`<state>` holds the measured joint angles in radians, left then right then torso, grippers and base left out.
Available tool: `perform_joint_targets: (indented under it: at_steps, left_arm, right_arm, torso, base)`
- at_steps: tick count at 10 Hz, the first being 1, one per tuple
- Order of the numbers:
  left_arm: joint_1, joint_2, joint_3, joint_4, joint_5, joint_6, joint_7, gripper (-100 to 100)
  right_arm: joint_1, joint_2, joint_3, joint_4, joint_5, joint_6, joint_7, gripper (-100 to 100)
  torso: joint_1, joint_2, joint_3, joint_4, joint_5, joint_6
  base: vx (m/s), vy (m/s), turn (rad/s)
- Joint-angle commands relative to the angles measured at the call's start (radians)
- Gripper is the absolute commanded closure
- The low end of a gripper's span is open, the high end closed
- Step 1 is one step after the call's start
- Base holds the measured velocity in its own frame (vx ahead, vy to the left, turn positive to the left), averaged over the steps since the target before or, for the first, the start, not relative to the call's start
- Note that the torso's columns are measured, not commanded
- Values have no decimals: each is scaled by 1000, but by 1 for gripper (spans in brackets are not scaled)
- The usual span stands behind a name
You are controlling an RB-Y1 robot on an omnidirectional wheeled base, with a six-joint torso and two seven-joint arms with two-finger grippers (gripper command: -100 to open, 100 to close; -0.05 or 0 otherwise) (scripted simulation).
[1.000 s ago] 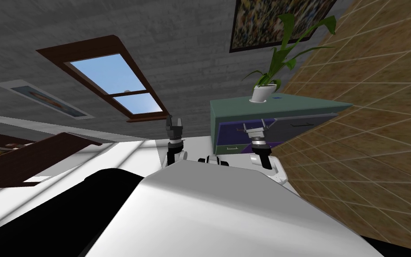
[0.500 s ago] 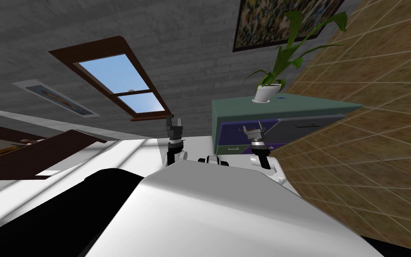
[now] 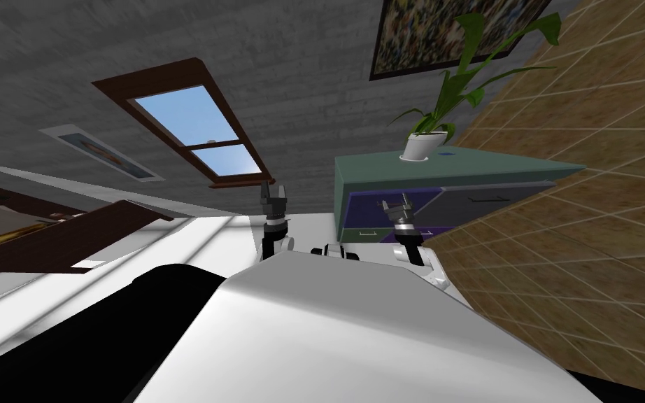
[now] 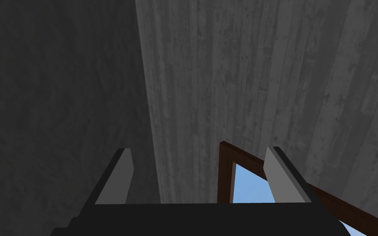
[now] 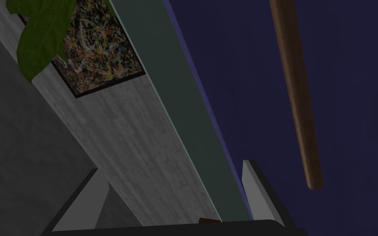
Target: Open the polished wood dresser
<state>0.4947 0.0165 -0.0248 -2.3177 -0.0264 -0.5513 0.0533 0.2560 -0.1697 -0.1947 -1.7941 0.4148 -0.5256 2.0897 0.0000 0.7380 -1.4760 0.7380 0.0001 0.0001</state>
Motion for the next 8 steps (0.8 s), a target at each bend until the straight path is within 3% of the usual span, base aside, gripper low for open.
perform_joint_targets:
  at_steps: [1, 8]
  left_arm:
    - [0, 0, 0, 0, 0, 0, 0, 0]
    - [0, 0, 0, 0, 0, 0, 0, 0]
  right_arm:
    - [-3, 3, -8, 35, 24, -1, 75, -100]
    - [-5, -2, -38, 132, 93, 2, 257, -100]
  torso:
    - [0, 0, 0, 0, 0, 0]
    - [-8, -11, -6, -11, -8, 0]
  base:
    - [-8, 13, 35]
    - [-8, 10, 45]
